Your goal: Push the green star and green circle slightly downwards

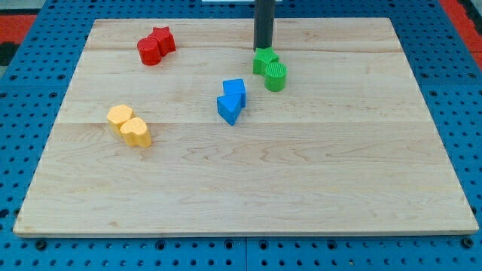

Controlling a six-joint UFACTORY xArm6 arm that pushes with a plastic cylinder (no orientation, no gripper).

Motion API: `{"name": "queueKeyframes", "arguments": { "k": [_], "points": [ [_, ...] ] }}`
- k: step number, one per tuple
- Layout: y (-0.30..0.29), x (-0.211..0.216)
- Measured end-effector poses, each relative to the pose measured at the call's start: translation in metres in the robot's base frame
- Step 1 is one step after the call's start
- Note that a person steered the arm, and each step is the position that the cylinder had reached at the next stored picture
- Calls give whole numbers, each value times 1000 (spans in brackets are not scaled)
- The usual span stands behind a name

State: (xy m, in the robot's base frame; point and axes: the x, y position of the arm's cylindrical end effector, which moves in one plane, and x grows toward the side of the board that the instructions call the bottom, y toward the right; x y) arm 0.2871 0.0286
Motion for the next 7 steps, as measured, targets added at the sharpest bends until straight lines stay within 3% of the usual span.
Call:
{"name": "queueKeyframes", "arguments": {
  "k": [3, 7],
  "points": [
    [-22, 45],
    [-1, 39]
  ]
}}
